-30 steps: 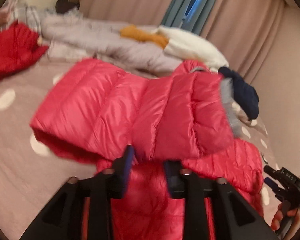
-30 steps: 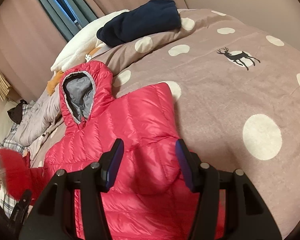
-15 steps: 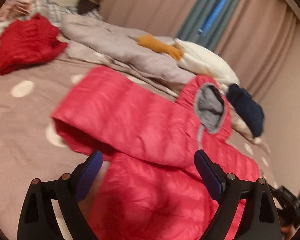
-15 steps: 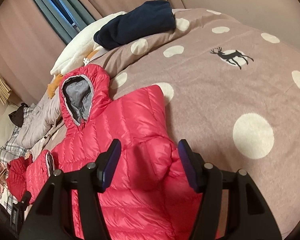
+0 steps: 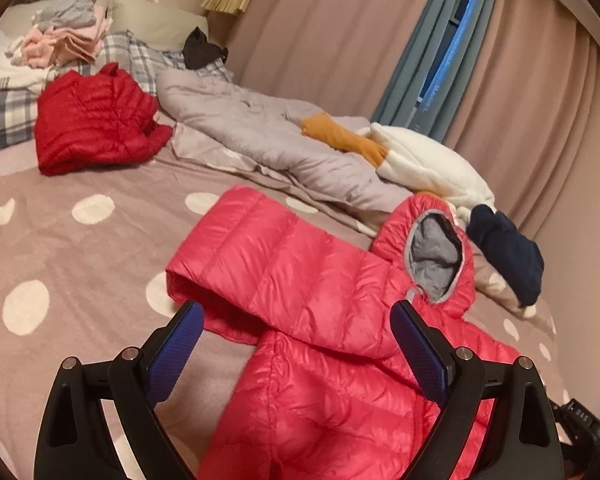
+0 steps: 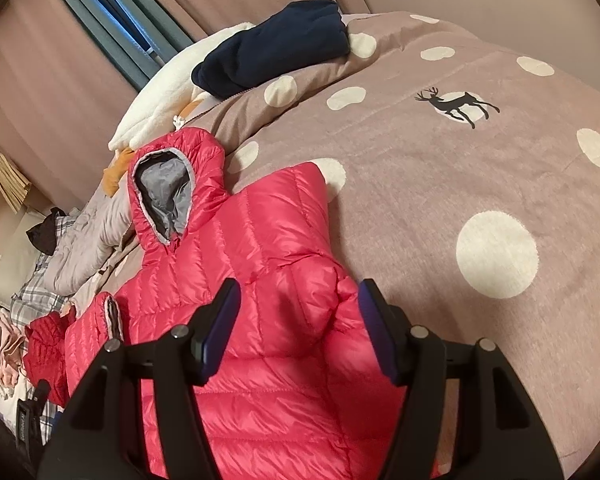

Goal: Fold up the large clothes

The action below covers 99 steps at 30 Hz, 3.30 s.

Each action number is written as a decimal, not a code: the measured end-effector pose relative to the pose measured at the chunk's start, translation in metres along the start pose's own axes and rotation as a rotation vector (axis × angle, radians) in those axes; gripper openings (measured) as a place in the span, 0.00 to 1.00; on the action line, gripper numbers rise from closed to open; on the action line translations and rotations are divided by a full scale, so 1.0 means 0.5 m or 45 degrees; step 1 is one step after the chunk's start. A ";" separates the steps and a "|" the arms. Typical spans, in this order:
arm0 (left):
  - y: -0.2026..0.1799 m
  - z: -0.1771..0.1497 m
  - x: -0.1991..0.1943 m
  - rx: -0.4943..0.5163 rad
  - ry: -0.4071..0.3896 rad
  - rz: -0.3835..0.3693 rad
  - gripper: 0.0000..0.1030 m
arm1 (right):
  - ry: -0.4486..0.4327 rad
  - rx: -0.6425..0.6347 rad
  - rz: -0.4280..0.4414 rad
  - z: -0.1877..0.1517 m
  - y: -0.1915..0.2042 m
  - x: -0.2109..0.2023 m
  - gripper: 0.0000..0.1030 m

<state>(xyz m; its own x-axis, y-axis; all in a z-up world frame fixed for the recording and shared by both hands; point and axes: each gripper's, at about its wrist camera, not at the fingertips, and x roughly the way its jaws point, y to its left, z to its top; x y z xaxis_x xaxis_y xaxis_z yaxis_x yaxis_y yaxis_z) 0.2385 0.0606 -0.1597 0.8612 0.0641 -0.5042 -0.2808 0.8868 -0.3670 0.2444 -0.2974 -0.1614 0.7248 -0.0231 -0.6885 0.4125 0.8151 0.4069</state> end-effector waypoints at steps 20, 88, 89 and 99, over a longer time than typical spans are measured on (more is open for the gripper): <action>0.243 0.038 -0.018 -0.307 -0.042 0.287 0.92 | 0.165 -0.103 0.304 -0.075 0.185 0.047 0.73; 0.228 -0.016 0.093 -0.204 0.195 0.293 0.92 | -0.102 -0.511 -0.333 -0.021 0.110 0.146 0.73; 0.228 -0.016 0.091 -0.198 0.190 0.290 0.92 | -0.095 -0.502 -0.337 -0.021 0.105 0.150 0.74; 0.227 -0.003 0.084 -0.240 0.159 0.268 0.92 | -0.095 -0.444 -0.387 -0.015 0.100 0.143 0.80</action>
<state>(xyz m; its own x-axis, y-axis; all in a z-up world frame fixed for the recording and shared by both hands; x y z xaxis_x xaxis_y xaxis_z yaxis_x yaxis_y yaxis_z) 0.2421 0.1631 -0.2235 0.7203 0.1702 -0.6725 -0.5312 0.7587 -0.3770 0.3128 -0.2541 -0.1951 0.6426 -0.3222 -0.6951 0.4115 0.9105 -0.0415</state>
